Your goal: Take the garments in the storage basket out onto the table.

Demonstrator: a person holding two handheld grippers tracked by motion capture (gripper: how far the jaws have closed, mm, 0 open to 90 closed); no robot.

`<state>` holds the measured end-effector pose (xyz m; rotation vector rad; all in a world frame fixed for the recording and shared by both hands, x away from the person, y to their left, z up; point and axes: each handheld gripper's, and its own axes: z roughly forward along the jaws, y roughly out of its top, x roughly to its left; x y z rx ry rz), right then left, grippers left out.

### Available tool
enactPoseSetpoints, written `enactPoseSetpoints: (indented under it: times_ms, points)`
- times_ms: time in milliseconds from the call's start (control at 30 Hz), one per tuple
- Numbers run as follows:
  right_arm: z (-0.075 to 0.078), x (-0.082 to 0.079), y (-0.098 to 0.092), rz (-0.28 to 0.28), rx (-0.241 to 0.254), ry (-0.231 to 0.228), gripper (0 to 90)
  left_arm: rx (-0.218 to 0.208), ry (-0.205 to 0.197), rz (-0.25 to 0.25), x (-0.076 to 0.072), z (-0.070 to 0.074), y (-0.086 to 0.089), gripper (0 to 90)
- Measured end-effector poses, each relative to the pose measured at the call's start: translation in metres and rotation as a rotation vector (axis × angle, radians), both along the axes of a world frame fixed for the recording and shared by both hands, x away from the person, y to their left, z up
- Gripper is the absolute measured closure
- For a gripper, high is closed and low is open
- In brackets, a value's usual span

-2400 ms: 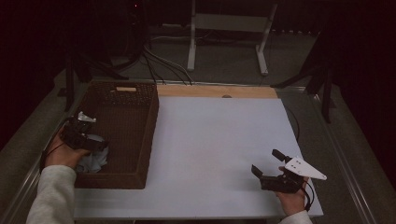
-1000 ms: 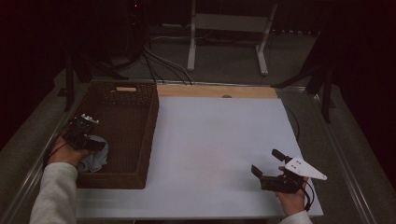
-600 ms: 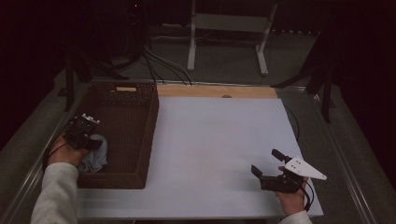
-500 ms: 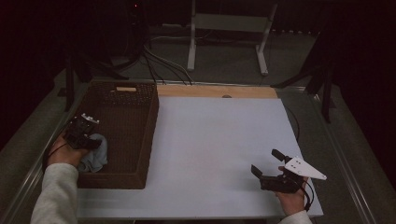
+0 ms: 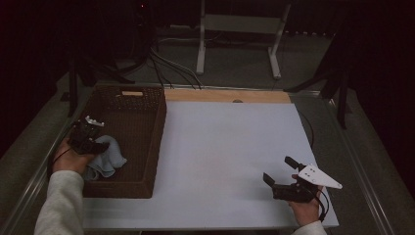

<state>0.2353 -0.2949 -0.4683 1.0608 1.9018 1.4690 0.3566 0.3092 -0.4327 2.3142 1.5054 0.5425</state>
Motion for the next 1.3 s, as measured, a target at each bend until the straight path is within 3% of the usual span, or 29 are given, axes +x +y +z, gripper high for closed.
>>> enactPoseSetpoints:
  times_ms: [233,467,600,933,1100,1200,1300]
  points:
    - [0.000,0.000,0.000,0.000,0.000,0.000,0.1,-0.027,-0.035,0.012,0.006,0.001,-0.007,61.8]
    - [0.000,0.000,-0.001,-0.001,0.001,0.001,0.0,-0.028,-0.008,0.018,0.007,-0.003,-0.006,56.2]
    - [0.000,0.000,0.000,0.001,0.001,0.001,0.0,-0.035,0.004,0.018,0.007,-0.003,-0.005,49.0]
    - [0.000,0.000,0.000,0.002,0.000,0.001,0.1,-0.030,-0.008,0.013,0.002,-0.001,0.001,26.0]
    - [0.000,0.000,0.000,0.002,0.000,0.000,0.1,-0.030,0.017,0.002,0.002,-0.005,0.003,17.0]
    - [0.000,0.000,0.000,0.004,0.000,0.001,0.1,0.003,0.043,0.005,0.003,-0.009,0.002,13.3]
    - [0.000,0.000,0.000,0.004,-0.001,0.001,0.1,0.008,0.075,0.003,0.005,-0.012,0.002,5.4]
